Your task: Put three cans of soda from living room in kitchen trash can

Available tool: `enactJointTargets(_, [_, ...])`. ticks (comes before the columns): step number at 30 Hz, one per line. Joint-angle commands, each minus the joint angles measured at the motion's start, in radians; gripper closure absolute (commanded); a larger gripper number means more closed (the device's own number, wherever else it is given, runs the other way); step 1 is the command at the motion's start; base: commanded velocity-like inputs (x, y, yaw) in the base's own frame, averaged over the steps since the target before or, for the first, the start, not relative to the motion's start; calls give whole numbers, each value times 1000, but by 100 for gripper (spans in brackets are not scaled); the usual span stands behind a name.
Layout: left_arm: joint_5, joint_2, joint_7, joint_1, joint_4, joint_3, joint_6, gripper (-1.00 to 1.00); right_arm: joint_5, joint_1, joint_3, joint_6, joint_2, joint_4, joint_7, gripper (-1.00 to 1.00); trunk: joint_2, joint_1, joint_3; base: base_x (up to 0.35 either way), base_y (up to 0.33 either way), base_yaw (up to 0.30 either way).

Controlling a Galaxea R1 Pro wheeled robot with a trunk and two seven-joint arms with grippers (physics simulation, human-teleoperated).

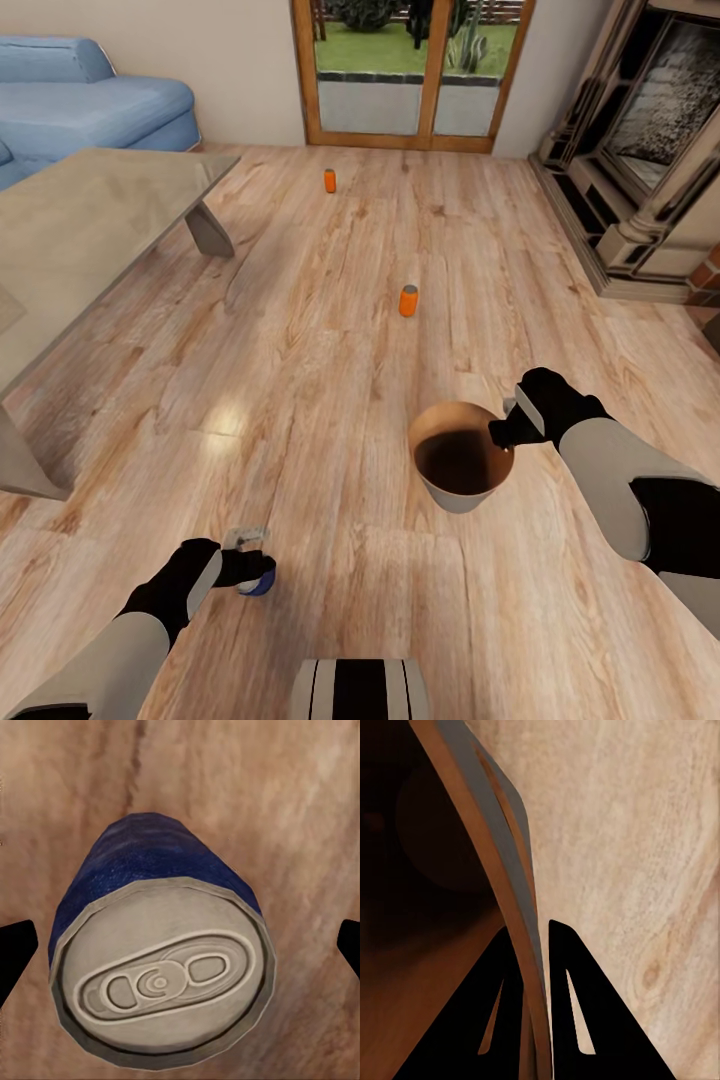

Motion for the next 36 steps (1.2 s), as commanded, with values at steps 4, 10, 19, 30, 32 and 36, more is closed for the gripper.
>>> enactJointTargets(4, [0,0,3,0,0,0,0,-100,-13,0,-4,1,0,0,4,100,0,0,0,29,0,0])
enactJointTargets(10, [1,0,7,0,0,0,0,-100,-13,1,-5,1,1,1,4,100,0,0,0,5,0,0])
enactJointTargets(19, [1,0,8,0,0,0,0,-100,-13,1,-5,1,4,2,4,100,-1,1,-12,0,0,0])
enactJointTargets(30, [2,-1,10,0,1,0,0,-100,-13,3,-4,1,5,0,4,100,-2,3,-27,0,0,0])
enactJointTargets(32, [2,-1,10,0,1,0,0,-100,-13,3,-4,1,5,0,4,100,-2,3,-27,0,0,0])
enactJointTargets(36, [2,-1,10,0,2,0,0,-100,-13,3,-4,1,5,0,3,100,-2,3,-27,0,0,0])
